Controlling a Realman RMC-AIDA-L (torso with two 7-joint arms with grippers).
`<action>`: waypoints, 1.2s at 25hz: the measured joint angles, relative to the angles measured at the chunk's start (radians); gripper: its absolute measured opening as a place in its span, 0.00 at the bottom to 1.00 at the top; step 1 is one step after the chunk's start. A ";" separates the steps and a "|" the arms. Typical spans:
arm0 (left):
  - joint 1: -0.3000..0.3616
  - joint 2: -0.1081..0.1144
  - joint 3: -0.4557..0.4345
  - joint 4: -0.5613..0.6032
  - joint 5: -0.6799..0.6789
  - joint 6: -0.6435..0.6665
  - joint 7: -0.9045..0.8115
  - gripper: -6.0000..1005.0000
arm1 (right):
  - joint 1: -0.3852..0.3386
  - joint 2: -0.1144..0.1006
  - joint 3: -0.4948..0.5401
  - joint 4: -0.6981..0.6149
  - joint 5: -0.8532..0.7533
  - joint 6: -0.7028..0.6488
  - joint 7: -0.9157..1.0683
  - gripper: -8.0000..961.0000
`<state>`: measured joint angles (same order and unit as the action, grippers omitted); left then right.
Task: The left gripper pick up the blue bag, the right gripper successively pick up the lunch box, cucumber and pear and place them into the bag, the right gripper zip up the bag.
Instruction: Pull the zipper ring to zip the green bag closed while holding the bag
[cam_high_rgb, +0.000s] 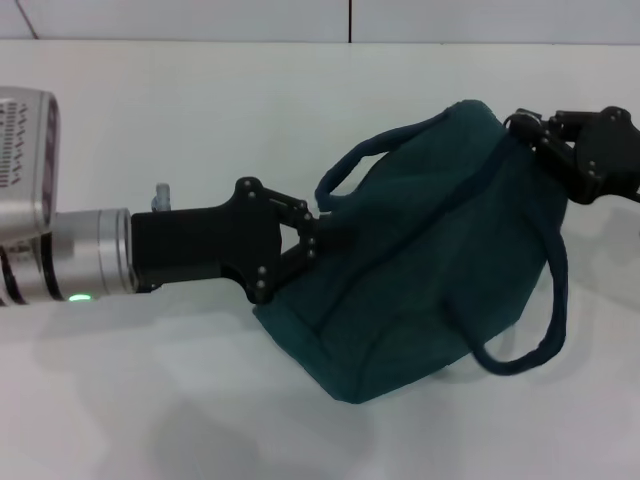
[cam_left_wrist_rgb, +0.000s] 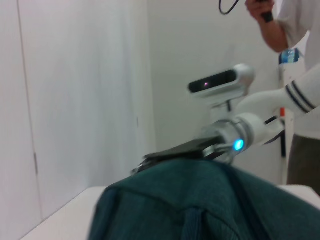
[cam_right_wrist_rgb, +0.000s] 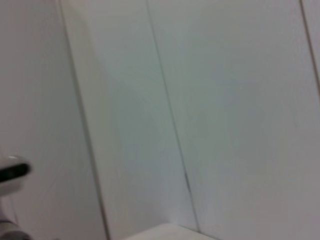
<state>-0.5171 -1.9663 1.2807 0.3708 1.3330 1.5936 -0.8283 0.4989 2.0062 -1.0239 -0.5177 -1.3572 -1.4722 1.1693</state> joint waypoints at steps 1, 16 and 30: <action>-0.003 0.001 0.000 0.000 0.001 -0.010 0.000 0.17 | -0.004 0.000 0.000 -0.001 0.000 -0.011 0.000 0.02; 0.067 -0.033 -0.188 0.087 -0.010 -0.032 -0.101 0.20 | -0.027 -0.005 0.038 0.012 -0.004 -0.026 -0.004 0.02; 0.076 -0.074 -0.197 0.308 0.103 0.035 -0.356 0.65 | -0.037 -0.003 0.038 0.011 -0.003 -0.022 -0.009 0.02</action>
<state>-0.4414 -2.0405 1.0838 0.6791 1.4365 1.6281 -1.1843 0.4621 2.0030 -0.9863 -0.5062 -1.3600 -1.4938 1.1606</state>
